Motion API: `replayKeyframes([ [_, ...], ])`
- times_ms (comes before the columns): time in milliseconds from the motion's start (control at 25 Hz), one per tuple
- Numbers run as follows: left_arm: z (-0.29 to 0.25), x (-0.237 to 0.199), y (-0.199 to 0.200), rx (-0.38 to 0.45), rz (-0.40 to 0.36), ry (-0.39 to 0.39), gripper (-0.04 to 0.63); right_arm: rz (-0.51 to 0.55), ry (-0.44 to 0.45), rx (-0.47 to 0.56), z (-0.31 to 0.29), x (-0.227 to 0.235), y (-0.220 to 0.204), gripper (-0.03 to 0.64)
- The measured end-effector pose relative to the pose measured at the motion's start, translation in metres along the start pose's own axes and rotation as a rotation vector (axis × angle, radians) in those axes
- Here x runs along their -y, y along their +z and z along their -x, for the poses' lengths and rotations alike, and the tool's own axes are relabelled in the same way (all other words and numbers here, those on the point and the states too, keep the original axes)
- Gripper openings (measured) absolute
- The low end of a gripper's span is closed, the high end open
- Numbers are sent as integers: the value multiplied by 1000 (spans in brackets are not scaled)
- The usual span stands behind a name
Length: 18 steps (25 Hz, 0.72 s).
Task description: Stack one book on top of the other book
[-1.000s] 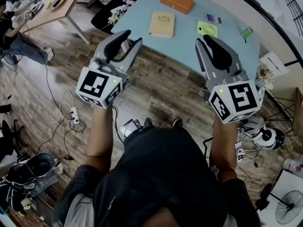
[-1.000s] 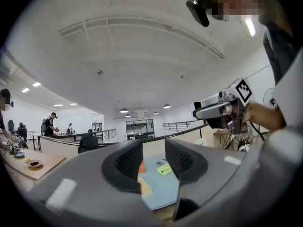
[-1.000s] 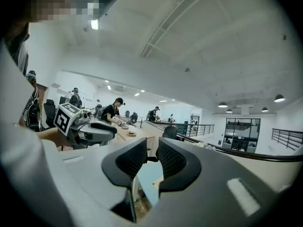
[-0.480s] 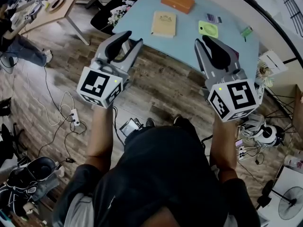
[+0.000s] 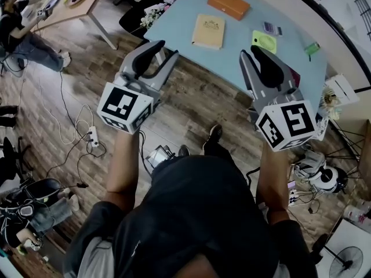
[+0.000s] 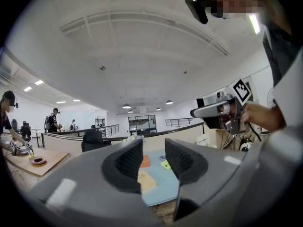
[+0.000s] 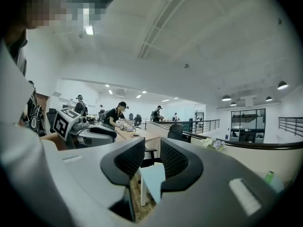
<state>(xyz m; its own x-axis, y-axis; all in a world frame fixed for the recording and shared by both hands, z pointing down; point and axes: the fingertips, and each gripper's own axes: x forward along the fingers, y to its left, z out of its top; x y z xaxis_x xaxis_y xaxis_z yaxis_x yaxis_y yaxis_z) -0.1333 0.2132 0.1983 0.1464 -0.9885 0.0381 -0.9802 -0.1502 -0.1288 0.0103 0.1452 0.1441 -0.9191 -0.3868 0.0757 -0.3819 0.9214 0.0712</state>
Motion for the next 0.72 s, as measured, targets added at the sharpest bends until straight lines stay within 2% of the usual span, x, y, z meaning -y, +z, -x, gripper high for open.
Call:
replayKeyframes([
  [720,-91,10,-3,-85,-30,125,186,-63,164,54,-51,109,-12,83],
])
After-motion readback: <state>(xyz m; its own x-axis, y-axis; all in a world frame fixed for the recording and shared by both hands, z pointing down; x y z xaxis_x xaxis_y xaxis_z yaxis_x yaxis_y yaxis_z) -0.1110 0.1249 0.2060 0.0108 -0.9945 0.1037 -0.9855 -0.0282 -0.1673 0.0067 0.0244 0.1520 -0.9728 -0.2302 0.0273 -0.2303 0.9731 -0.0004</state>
